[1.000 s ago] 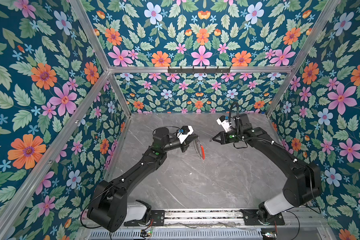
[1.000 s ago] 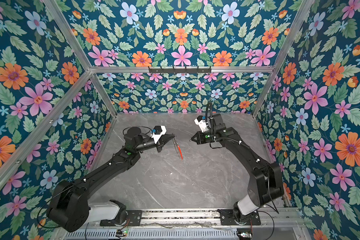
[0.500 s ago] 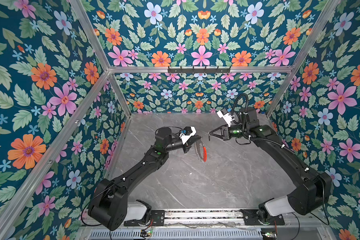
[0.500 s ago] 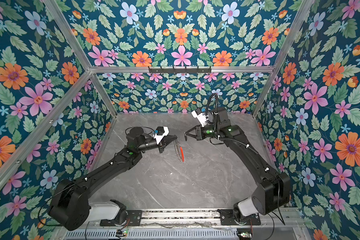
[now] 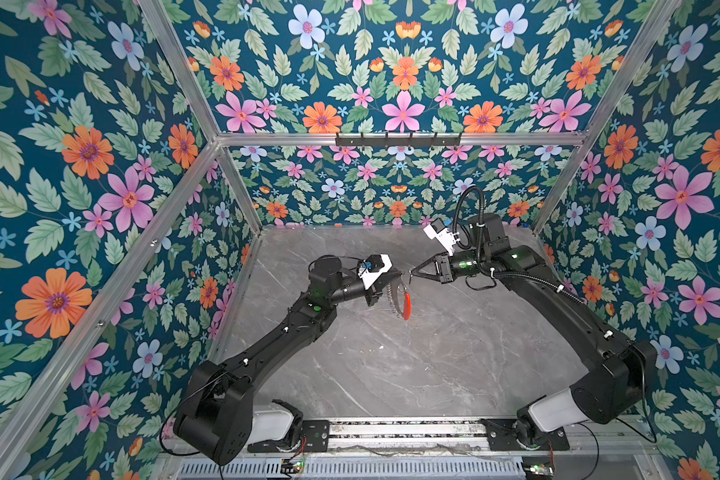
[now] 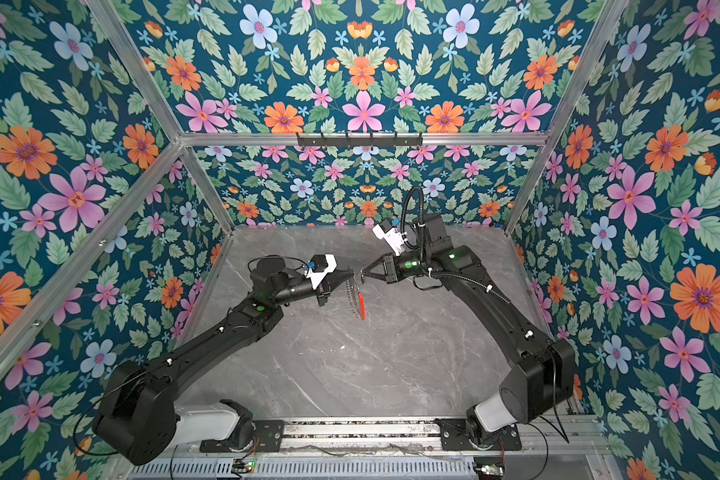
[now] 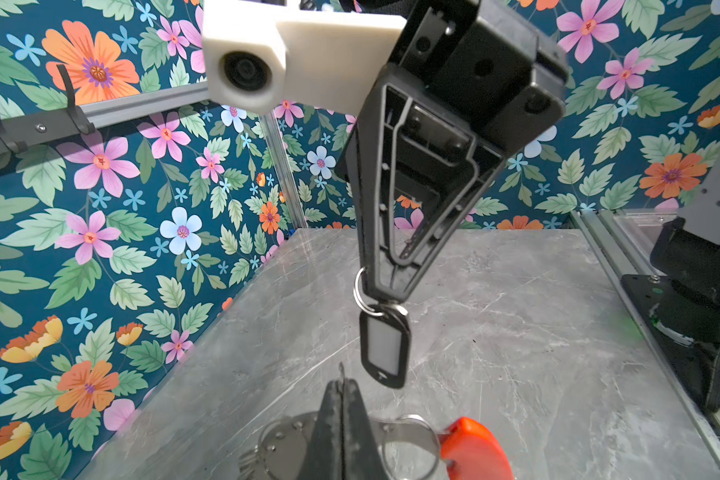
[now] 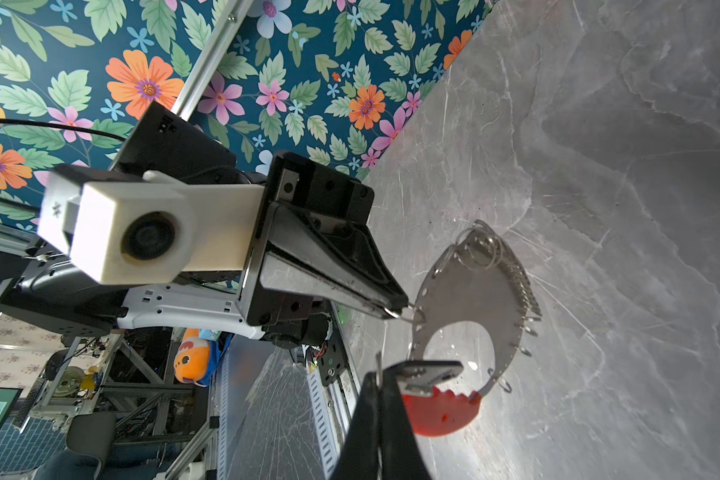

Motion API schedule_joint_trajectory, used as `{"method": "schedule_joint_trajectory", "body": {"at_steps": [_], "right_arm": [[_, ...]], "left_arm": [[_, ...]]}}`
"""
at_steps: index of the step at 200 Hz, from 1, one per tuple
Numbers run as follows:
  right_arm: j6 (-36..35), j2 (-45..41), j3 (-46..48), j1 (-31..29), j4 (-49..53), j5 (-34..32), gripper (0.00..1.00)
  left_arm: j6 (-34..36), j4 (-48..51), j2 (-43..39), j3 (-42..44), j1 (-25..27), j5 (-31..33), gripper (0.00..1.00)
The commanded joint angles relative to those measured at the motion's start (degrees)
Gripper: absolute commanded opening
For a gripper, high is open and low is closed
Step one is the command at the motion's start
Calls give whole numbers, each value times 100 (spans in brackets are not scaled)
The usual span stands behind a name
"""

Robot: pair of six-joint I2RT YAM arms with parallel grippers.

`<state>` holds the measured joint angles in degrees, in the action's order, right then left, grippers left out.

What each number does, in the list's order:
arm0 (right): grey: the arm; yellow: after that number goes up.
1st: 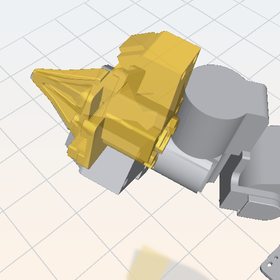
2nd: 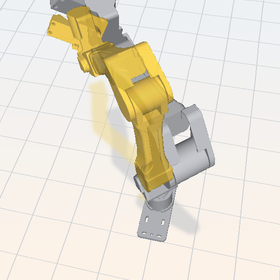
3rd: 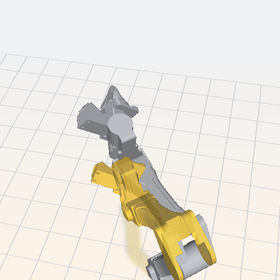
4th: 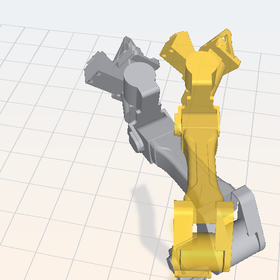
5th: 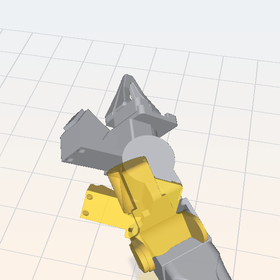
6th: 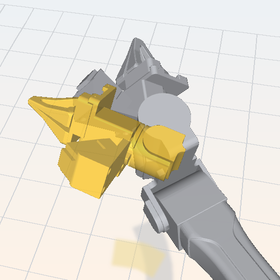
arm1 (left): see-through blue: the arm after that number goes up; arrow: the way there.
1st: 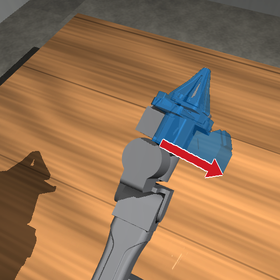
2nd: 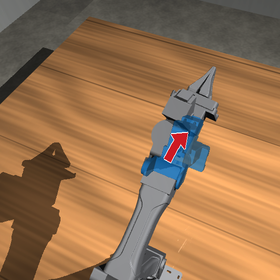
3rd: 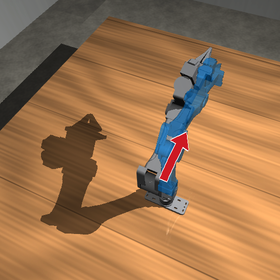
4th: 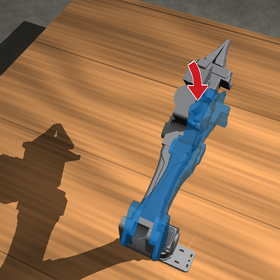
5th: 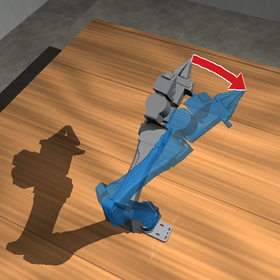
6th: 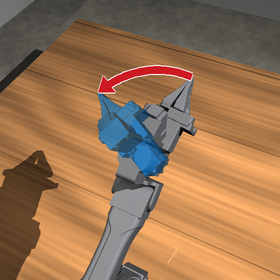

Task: Put the keys on the keyring

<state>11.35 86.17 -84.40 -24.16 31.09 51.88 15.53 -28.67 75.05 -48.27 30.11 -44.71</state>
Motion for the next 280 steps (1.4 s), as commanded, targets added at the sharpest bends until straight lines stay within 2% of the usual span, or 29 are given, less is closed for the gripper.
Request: {"method": "schedule_joint_trajectory", "body": {"at_steps": [1,137,194,280], "right_arm": [[-160,43,-87,-9,197,128,0],[183,471,-345,-123,-66,278,0],[445,547,-402,-118,-129,-57,0],[651,831,-520,-95,377,-485,0]], "left_arm": [[126,-236,-20,-55,4,58,0],[170,-192,138,-139,30,32,0],[213,-175,126,-130,30,24,0],[328,-113,6,-109,26,50,0]]}}
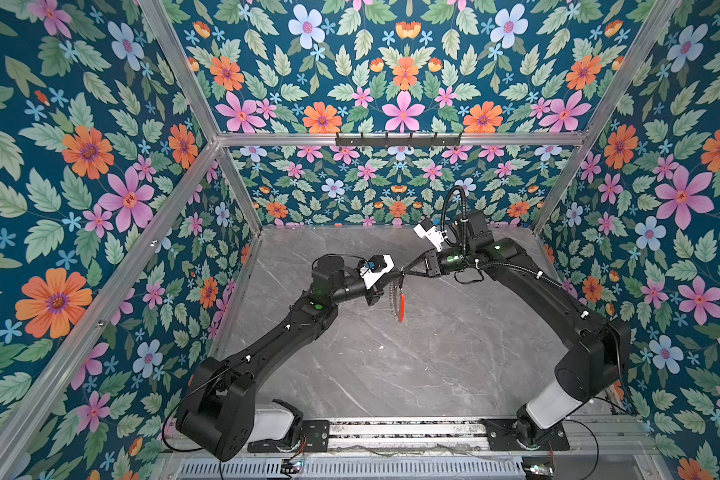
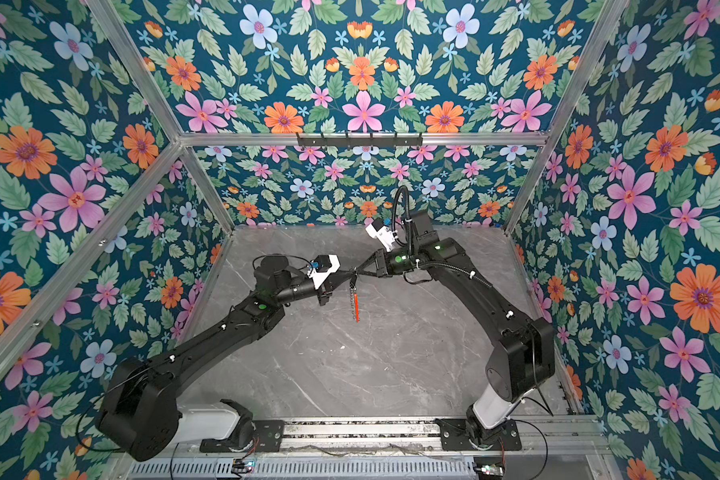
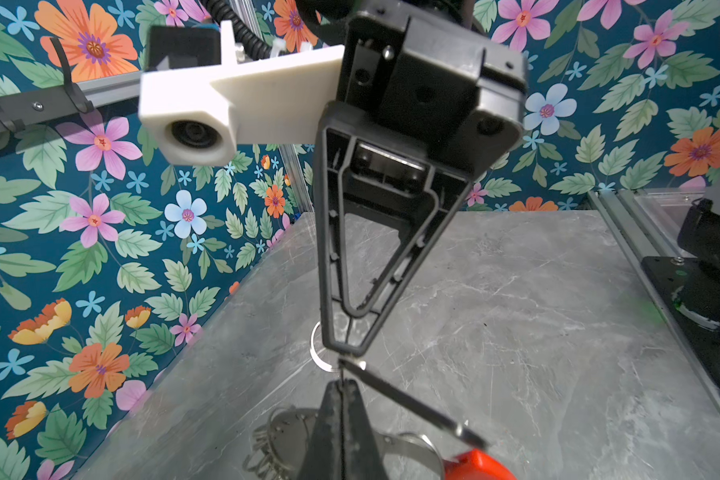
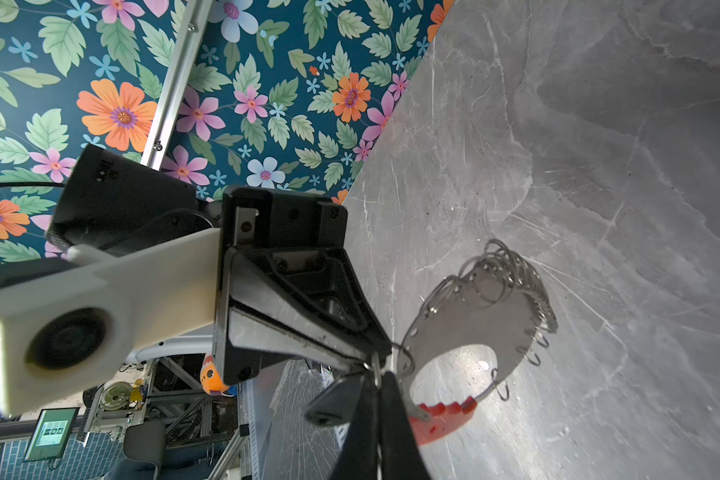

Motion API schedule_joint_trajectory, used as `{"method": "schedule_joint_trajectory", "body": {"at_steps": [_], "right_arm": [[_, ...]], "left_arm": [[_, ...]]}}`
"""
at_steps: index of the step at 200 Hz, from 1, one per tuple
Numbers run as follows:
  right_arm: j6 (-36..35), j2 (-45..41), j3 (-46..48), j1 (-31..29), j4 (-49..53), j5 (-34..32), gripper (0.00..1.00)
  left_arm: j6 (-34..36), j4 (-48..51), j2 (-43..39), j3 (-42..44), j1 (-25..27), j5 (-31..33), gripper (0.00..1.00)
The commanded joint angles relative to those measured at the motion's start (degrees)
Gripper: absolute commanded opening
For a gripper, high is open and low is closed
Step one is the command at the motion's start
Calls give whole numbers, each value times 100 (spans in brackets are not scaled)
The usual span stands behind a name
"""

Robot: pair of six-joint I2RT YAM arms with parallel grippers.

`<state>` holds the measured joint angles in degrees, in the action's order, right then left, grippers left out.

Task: Put the keys on the keyring

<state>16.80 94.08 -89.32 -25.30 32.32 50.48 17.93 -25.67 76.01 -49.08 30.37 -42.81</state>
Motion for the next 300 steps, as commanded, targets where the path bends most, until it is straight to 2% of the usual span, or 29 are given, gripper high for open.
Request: {"method": "schedule_joint_trajectory", "body": {"at_steps": [1,86,141,200,239,250,300], "right_arm": [[112,47,-32,17,270,-350,0],[131,43,54,76,451,-320,0],[174,41,64,121,527,2,0],[395,42,155,168,264,695,0],[883,40,188,176,-192,1415,0],[1025,272,178,178,-296,1545,0],[1396,435,191,181,-603,1773,0]], "left_arm": [[87,-412,-93,-30,2,-140,0],[18,-594,-192,8,4,-77,0],[-167,-886,-271,43,4,-105,0],[-499,-1385,-262,148,4,-166,0],[-740,-1738,-166,238,17,-235,0],[-789,-1840,-136,255,30,-231,0],[-914,-2161,-51,348,92,-163,0]]}}
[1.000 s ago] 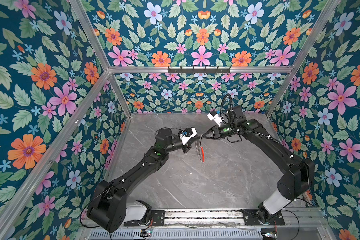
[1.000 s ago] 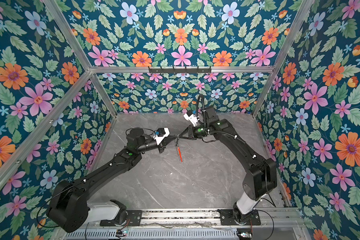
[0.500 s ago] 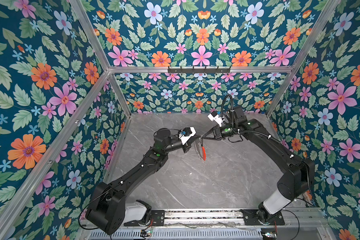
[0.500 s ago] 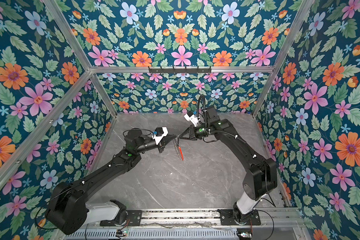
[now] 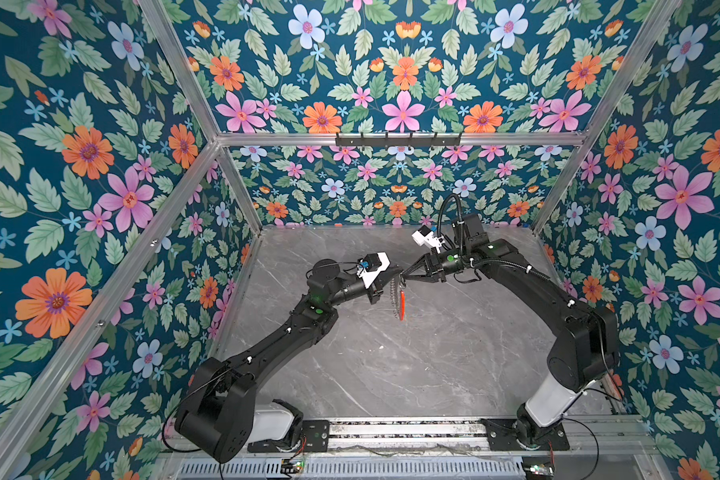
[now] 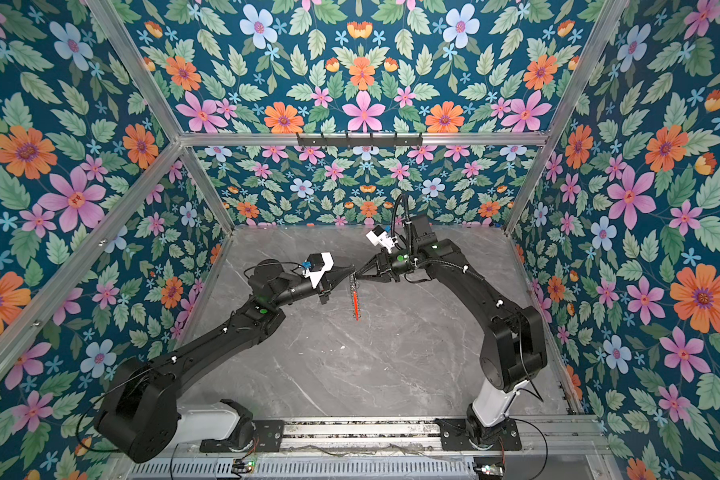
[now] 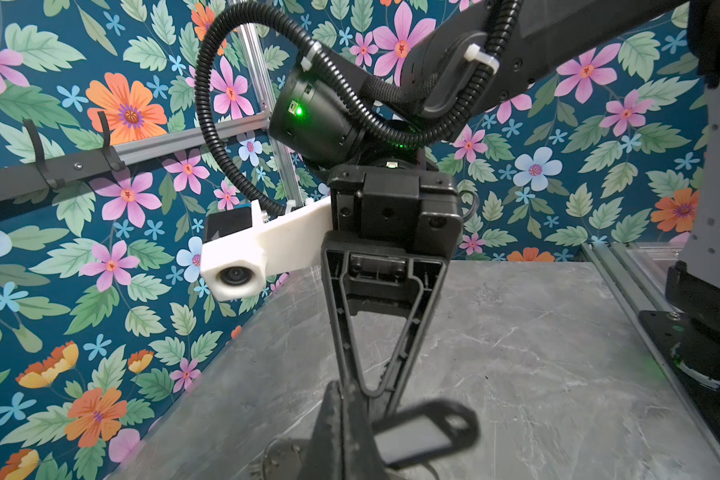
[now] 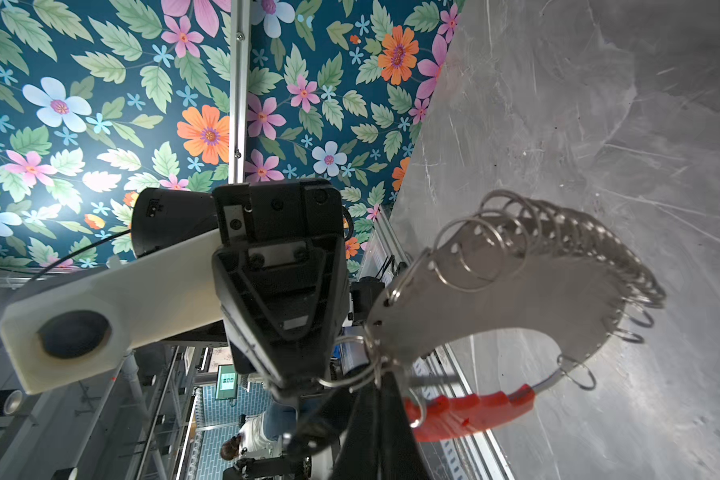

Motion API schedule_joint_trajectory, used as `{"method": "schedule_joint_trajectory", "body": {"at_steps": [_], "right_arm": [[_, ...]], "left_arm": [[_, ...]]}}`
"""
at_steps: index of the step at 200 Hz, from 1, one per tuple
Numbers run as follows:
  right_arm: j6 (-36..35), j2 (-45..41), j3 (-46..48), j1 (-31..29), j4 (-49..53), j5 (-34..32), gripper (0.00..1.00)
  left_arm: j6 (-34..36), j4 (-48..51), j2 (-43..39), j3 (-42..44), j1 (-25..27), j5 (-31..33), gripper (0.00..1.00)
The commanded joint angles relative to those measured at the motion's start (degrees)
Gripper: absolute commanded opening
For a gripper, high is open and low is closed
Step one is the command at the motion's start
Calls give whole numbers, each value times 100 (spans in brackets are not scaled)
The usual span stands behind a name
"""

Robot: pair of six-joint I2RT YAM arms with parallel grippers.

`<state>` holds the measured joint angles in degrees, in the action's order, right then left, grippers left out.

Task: Put the keys on the keyring

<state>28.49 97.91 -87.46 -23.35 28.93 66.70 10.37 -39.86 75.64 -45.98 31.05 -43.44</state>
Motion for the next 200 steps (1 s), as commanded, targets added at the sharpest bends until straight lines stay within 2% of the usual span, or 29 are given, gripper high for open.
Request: {"method": "schedule_joint_trajectory", "body": {"at_steps": [1,70,102,126,165,200], "right_arm": [[227,49,8,-12,-260,151,0],[188,-21,47,32,-243,-69,0],[-173,-179,-67,133,243,-492,28],[-339,-449,-105,218,415,-686,35],[-815,-859,-271,270,540,-1391,36],[-897,-1102,-237,271,17,-1466,30]], "left_arm": [[-158,-751,-18,41,24,-97,0],[-465,-1273,4,141,20,4,0],[-594,-1340,12,107,24,54,0],[-691,-1417,16,104,24,48,0],[-1206,-2026,142,176,24,37,0],[-1796,-2753,341,229,24,143,0]]}}
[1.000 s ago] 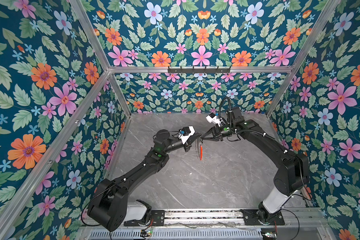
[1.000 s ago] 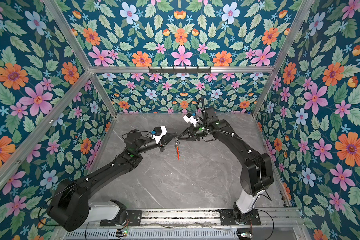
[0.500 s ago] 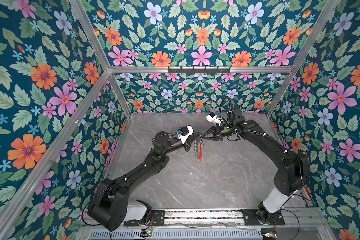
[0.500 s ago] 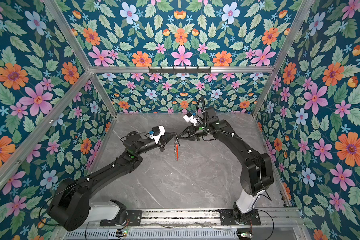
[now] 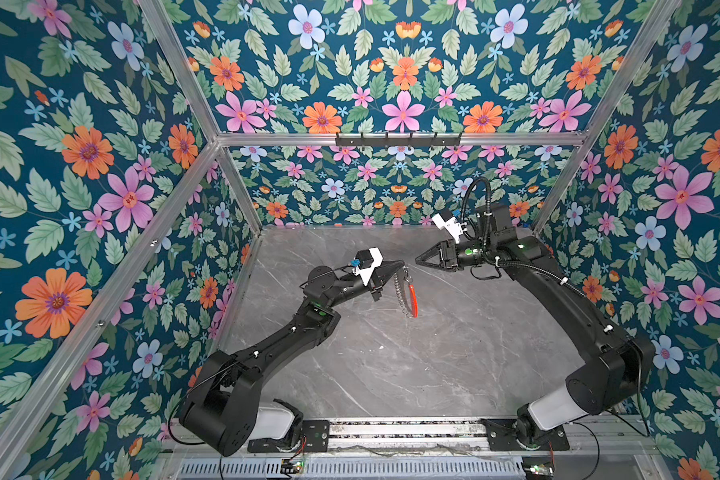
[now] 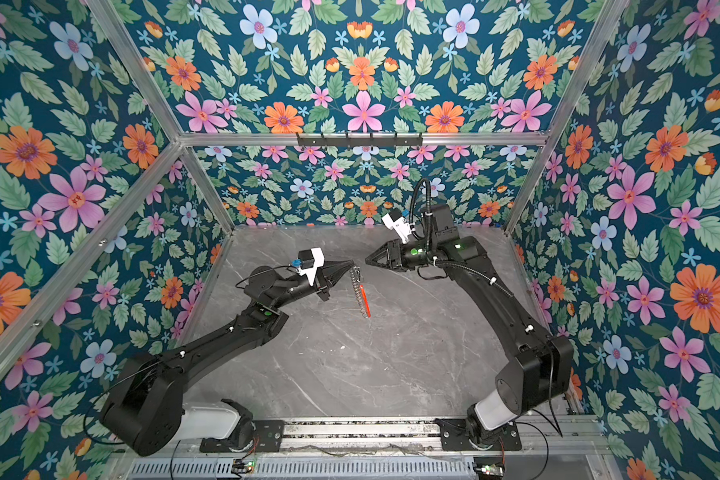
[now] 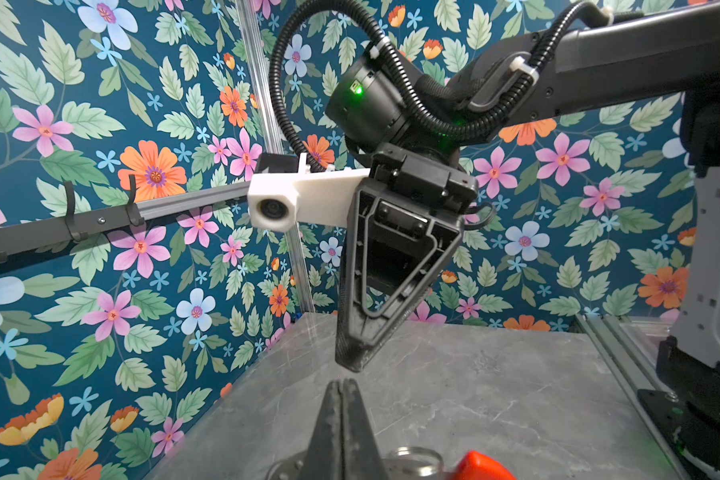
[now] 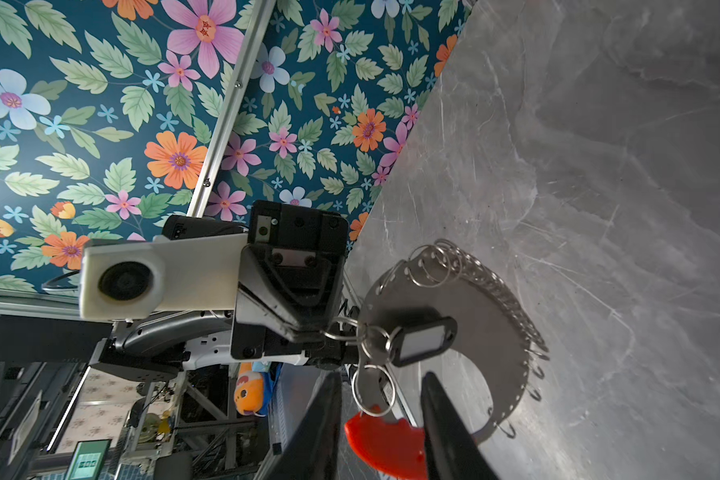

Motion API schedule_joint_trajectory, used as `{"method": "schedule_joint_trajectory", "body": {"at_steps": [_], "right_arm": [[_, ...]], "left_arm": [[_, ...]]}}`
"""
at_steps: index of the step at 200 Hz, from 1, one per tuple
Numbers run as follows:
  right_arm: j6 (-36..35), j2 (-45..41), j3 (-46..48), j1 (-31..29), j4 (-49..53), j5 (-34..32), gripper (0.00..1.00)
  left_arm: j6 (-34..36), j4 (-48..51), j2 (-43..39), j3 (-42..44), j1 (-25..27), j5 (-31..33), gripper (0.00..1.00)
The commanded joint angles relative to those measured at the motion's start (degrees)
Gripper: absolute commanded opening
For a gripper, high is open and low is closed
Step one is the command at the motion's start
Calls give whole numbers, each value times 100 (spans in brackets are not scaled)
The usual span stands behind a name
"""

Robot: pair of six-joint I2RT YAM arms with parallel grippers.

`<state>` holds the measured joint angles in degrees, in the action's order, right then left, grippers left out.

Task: Put the keys on the keyring

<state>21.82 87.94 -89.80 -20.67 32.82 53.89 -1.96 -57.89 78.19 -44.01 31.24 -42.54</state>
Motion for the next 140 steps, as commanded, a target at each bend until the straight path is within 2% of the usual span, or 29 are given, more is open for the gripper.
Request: {"method": "schedule_joint_trajectory", "body": {"at_steps": [1,28,60,88,115,140], "right_arm": [[-227,-108,-3,6,-386,-181,30],[-241,-102,-4,-2,-705,-78,18],[-272,-59,-35,-77,-979,3,15],[-253,46,-114,-128,-1056,77,14],[-218,87,-132,-233,-1143,74,7],[-128,105,-82,-288,-1278,69,6]], "left_arm": [[-580,-982,88,37,4,58,0],[-1262,-2057,340,170,4,232,0],[-1840,-2932,649,152,4,368,0],[-2076,-3297,817,101,21,554,0],[-2267,-3706,986,87,55,913,0],[-2237,-3800,1121,-44,148,1171,0]]}}
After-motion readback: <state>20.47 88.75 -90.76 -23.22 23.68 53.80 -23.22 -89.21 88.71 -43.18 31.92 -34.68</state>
